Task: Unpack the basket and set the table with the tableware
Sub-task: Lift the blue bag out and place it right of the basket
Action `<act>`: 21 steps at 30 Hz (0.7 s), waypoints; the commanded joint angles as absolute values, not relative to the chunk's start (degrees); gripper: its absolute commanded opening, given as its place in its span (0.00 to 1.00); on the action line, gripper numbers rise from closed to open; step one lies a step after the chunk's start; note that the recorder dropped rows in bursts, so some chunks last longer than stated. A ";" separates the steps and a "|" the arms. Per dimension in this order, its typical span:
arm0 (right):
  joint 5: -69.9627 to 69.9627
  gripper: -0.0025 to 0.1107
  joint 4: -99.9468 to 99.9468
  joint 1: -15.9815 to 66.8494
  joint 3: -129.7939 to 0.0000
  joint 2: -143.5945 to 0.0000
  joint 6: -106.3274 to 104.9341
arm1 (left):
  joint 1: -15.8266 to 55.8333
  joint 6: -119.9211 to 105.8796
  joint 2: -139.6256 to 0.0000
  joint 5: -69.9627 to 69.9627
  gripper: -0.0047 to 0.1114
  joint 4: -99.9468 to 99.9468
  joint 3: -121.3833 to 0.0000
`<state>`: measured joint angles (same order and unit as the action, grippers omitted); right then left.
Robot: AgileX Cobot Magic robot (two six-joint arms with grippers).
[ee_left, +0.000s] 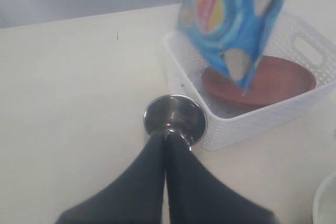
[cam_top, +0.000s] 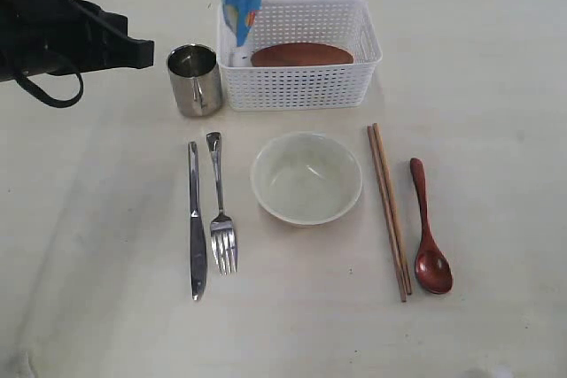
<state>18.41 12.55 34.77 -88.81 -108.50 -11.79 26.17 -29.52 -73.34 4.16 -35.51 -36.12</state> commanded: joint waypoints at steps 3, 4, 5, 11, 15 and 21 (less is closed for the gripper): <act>32.44 0.02 9.85 26.41 -89.25 -100.02 -11.78 | 25.92 -29.82 -73.30 4.58 0.04 -35.55 -35.76; 34.76 0.02 9.85 24.78 -89.04 -99.01 -11.78 | 25.92 -29.82 -73.30 4.58 0.04 -35.55 -35.76; 36.28 0.02 9.85 23.50 -88.62 -98.16 -11.78 | 25.92 -29.82 -73.30 4.58 0.04 -35.55 -35.76; 38.03 0.02 8.89 15.22 -80.45 -92.77 -11.87 | 25.92 -29.82 -73.30 4.58 0.04 -35.55 -35.76; 35.83 0.02 8.90 13.44 -74.08 -92.35 -11.31 | 25.92 -29.82 -73.30 4.58 0.04 -35.55 -35.76; 32.96 0.02 3.71 13.44 -67.76 -95.12 -7.29 | 25.92 -29.82 -73.30 4.58 0.04 -35.55 -35.76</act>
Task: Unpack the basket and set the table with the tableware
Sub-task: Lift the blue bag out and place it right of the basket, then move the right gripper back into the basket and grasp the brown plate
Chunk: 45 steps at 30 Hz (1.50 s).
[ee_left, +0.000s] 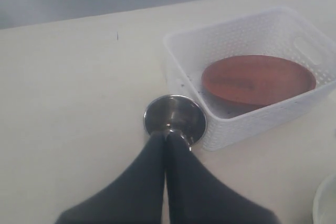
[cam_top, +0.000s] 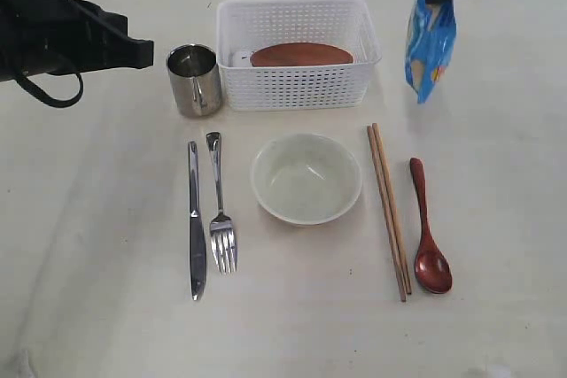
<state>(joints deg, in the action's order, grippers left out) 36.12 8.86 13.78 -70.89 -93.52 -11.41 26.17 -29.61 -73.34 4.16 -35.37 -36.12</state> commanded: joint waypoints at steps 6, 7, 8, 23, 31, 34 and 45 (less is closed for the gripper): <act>32.95 0.02 -7.17 13.44 -66.42 -98.95 7.36 | 25.92 -29.82 -73.30 4.58 0.04 -35.55 -35.76; 32.95 0.02 -7.32 13.44 -66.42 -99.70 7.69 | 25.92 -29.82 -73.30 4.58 0.04 -35.55 -35.76; 32.84 0.02 -7.32 13.44 -66.42 -100.52 7.81 | 25.92 -29.82 -73.30 4.58 0.04 -35.55 -35.76; 22.56 0.03 -1.35 13.93 -66.53 -109.22 7.75 | 25.92 -29.82 -73.30 4.37 0.04 -35.55 -35.76; 18.57 0.52 -1.35 15.08 -66.53 -108.78 7.52 | 25.92 -29.82 -73.30 4.37 0.04 -35.55 -35.76; 17.25 0.38 -1.35 15.08 -66.53 -106.10 7.68 | 25.92 -29.82 -73.30 4.37 0.04 -35.55 -35.76; 34.93 0.47 0.00 21.14 -80.57 -102.92 -8.18 | 25.92 -29.82 -73.30 4.77 0.04 -35.55 -35.76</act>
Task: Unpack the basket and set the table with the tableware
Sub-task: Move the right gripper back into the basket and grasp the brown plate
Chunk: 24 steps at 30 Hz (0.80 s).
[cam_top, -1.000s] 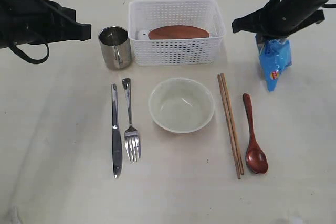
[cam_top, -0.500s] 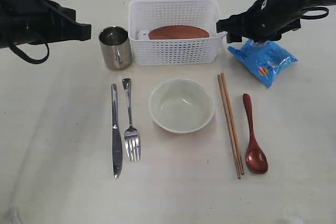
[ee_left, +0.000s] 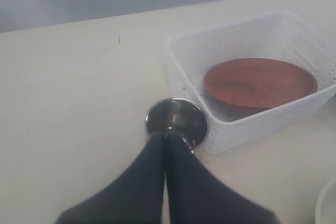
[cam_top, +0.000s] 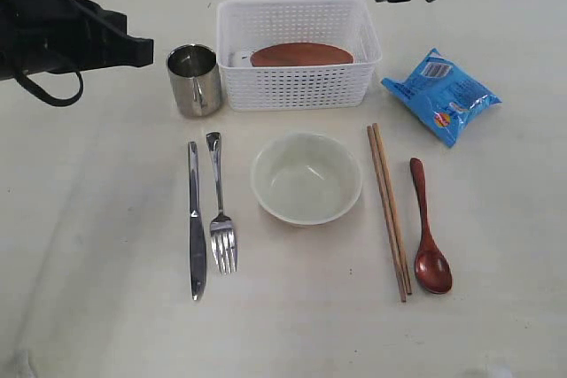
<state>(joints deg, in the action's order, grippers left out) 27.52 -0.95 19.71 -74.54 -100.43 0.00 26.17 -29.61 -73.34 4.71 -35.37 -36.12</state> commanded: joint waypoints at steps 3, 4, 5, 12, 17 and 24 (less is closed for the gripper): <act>45.46 0.47 0.00 22.45 -88.72 -106.97 -32.63 | 25.92 -29.82 -73.30 4.13 0.04 -35.41 -35.76; 46.67 0.47 0.00 22.45 -89.84 -107.50 -37.16 | 25.92 -29.82 -73.30 4.03 0.04 -34.89 -35.76; 48.67 0.47 0.00 22.45 -91.06 -108.21 -43.24 | 25.92 -29.82 -73.30 3.87 0.04 -34.78 -35.76; 57.35 0.47 0.00 22.45 -97.04 -112.43 -74.47 | 25.92 -29.82 -73.30 3.87 0.04 -34.78 -35.76; 57.47 0.47 0.00 22.45 -99.66 -115.38 -86.58 | 25.92 -29.82 -73.30 3.87 0.04 -34.78 -35.76; 55.22 0.47 0.00 22.45 -99.80 -119.29 -95.70 | 25.92 -30.71 -73.30 3.89 0.04 -34.78 -35.76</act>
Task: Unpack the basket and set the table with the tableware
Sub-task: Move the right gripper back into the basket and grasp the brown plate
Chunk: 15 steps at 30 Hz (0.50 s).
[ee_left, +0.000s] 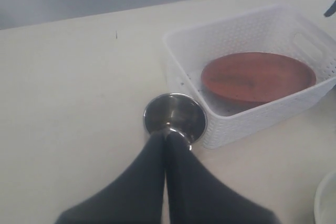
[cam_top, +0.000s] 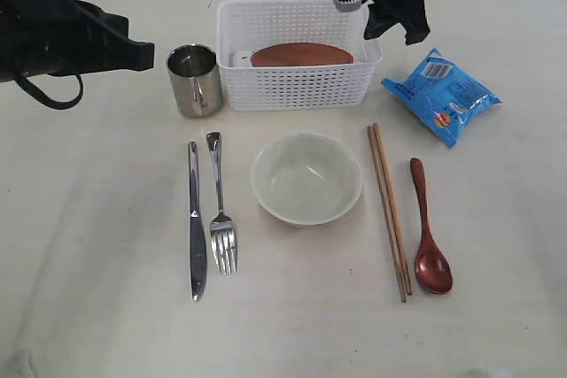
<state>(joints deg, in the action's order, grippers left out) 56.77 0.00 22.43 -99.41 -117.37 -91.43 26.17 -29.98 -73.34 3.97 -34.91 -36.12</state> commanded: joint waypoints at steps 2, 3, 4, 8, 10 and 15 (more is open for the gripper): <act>54.50 0.47 0.00 22.45 -99.80 -120.14 -95.96 | 25.92 -30.87 -73.30 3.89 0.04 -34.78 -35.76; 54.15 0.47 0.00 22.45 -99.80 -120.38 -96.31 | 25.92 -30.87 -73.30 3.89 0.04 -34.78 -35.76; 54.14 0.47 0.48 22.45 -99.80 -120.69 -97.06 | 25.92 -30.87 -73.30 3.89 0.04 -34.78 -35.76; 53.27 0.47 2.05 22.45 -99.80 -121.27 -98.50 | 25.92 -30.87 -73.30 3.89 0.04 -34.78 -35.76; 52.98 0.47 2.64 22.45 -99.80 -121.39 -99.79 | 25.92 -30.87 -73.30 3.89 0.04 -34.78 -35.76; 53.63 0.47 5.29 22.45 -99.80 -122.00 -104.04 | 25.92 -31.14 -73.30 3.89 0.04 -34.78 -35.76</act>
<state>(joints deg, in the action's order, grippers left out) 53.22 3.89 22.43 -99.41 -121.57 -101.51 26.17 -30.81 -73.34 3.97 -34.91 -36.12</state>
